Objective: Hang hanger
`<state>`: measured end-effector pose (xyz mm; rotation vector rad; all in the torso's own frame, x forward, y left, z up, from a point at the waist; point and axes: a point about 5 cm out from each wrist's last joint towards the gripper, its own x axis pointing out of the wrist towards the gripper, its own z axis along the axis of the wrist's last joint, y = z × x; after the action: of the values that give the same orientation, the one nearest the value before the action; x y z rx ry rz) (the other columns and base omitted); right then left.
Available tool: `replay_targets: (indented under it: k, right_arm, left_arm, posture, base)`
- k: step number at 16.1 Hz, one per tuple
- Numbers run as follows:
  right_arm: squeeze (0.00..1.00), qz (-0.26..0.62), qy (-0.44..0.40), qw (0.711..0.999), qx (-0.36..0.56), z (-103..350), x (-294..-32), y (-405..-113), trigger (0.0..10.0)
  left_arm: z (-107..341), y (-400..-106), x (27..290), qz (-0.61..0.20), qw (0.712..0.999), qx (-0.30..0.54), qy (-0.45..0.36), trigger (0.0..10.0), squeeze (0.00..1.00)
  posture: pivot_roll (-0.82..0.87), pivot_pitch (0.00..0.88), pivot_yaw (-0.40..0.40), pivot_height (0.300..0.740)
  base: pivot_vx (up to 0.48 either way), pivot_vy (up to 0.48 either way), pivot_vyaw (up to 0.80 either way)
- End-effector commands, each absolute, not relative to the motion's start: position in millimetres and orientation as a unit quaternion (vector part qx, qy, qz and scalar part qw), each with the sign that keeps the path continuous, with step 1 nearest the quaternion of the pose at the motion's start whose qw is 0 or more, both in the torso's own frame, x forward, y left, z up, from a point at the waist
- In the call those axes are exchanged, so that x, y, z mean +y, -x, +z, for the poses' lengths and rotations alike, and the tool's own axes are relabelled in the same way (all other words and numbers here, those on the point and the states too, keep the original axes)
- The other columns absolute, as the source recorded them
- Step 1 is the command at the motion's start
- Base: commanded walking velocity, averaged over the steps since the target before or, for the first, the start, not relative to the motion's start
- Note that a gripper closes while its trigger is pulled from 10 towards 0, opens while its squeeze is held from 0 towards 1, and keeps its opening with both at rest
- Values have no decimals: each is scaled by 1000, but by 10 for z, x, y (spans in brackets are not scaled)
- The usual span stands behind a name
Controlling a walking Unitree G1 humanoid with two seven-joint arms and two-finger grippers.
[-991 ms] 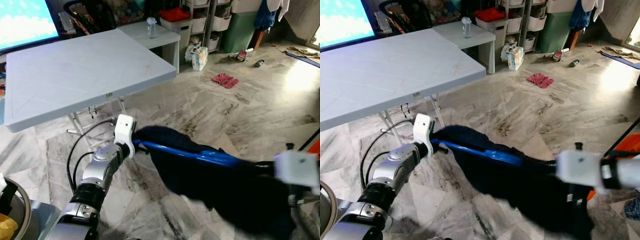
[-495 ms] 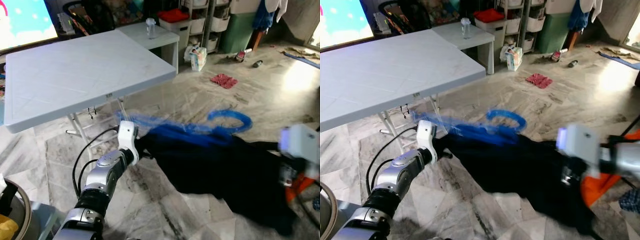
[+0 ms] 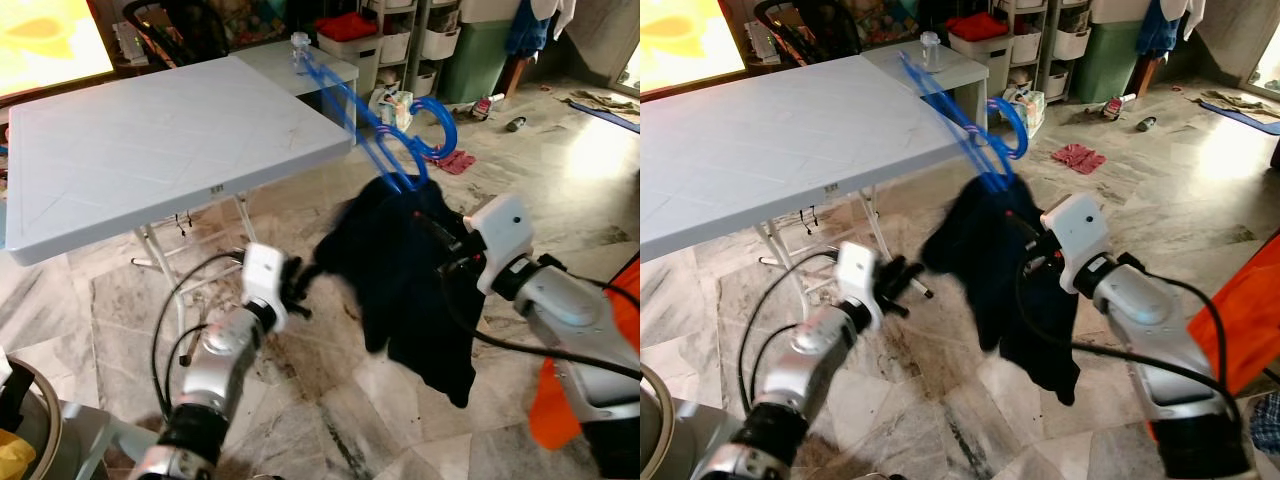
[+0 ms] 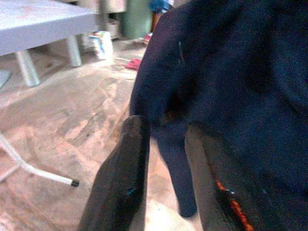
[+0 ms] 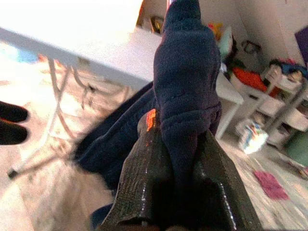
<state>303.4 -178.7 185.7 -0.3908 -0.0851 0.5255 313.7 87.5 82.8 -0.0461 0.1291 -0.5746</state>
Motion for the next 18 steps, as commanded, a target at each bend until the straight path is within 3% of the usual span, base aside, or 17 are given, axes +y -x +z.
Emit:
replay_targets:
  k: [1,4,7,11,14,16,18]
  right_arm:
    - [0,251,212,943,-59,1922,-1774,-3071,10000]
    - [0,235,262,935,-45,1812,-1832,-3136,10000]
    - [0,303,294,907,-6,1630,-1847,-3110,10000]
    - [0,411,385,823,70,1436,-1955,-3155,10000]
    - [0,473,402,779,92,1447,-2004,-3193,10000]
    - [0,508,404,755,95,1480,-1982,-3244,10000]
    - [0,570,396,714,91,1554,-1929,-3241,10000]
  left_arm:
    - [812,-3102,883,-297,953,60,-4,10000,1000]
    - [839,-3034,894,-315,948,39,-3,10000,1000]
    - [982,-2964,866,-378,926,-2,-12,10000,1000]
    - [1224,-2863,1039,-429,900,-59,-57,10000,1000]
    - [1170,-2669,1122,-505,859,-18,-77,10000,1000]
    - [1166,-2638,1189,-522,849,1,-77,10000,1000]
    - [1115,-2680,1399,-533,836,28,-126,10000,1000]
  posture:
    - [-62,0,22,740]
    - [-59,0,20,740]
    - [-54,0,18,740]
    - [-33,0,5,740]
    - [-27,0,-6,740]
    - [-19,0,-15,740]
    - [-10,0,-22,740]
  base:
    - [0,0,0]
    - [0,0,0]
    - [0,0,0]
    - [0,0,0]
    - [0,0,0]
    - [0,0,0]
    - [0,0,0]
